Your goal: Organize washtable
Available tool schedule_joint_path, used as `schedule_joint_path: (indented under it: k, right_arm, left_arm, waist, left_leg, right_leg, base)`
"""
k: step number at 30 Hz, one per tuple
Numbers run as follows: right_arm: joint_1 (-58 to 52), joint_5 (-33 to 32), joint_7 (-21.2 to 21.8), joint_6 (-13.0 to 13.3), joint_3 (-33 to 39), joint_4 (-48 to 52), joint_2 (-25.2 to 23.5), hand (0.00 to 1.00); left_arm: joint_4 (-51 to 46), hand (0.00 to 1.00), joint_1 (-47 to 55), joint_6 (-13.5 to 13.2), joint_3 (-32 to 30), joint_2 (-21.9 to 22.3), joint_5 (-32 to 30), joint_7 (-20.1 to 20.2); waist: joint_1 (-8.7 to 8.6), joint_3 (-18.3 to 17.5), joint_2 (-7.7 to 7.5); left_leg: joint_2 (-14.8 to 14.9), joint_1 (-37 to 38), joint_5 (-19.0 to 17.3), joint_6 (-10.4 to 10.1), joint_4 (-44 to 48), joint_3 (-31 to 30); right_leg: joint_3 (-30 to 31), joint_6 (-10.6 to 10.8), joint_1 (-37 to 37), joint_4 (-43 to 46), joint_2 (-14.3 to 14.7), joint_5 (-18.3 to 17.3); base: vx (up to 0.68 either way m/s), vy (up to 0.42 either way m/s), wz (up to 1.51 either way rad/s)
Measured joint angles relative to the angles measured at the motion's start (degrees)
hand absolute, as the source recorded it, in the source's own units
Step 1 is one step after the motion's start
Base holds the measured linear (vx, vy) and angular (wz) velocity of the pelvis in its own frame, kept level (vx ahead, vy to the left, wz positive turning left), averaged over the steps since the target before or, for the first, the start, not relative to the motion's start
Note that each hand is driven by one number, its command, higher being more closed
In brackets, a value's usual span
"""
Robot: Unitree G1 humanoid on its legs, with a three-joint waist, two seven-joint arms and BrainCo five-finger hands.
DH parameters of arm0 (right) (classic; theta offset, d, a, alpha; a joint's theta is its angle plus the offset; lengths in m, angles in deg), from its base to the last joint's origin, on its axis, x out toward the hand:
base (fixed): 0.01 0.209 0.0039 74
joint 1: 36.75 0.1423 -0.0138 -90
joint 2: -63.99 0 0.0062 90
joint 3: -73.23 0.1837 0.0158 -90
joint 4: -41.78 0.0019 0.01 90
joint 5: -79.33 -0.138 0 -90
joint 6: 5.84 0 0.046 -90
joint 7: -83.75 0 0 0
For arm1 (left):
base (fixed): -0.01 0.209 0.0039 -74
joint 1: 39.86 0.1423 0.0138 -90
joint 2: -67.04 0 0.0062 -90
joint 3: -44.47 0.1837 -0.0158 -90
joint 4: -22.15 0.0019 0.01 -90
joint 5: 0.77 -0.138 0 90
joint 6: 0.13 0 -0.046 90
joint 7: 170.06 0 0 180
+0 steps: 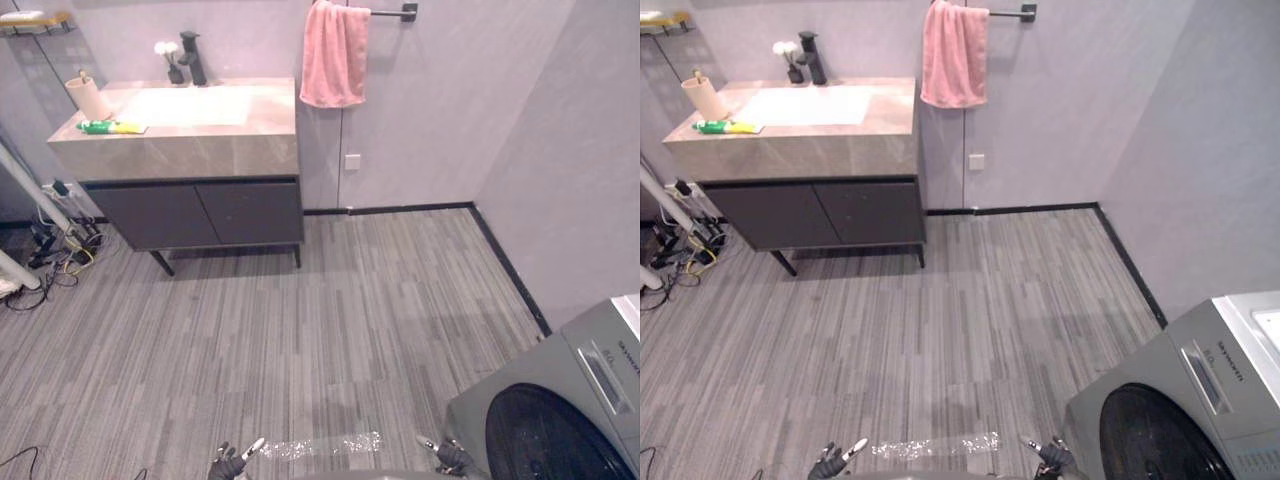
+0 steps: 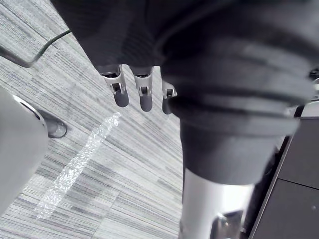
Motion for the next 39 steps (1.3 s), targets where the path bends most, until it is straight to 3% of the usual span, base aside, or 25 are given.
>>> schedule_joint_path:
  k: [39]
  right_arm:
    - [0.27,0.49,-0.66,-0.79,0.06,-0.01,-0.02,0.00]
  left_arm:
    - [0.11,0.00,-0.05,0.12,-0.48,-0.02,0.10,-0.05]
  waist:
    - [-0.03,-0.03,-0.06]
  left_leg:
    - [0.01,0.21,-0.02,-0.04,0.04,0.08]
  right_leg:
    - [-0.03,0.01,0.01,-0.01,-0.03,0.01]
  base:
    - [0.00,0.000,0.00]
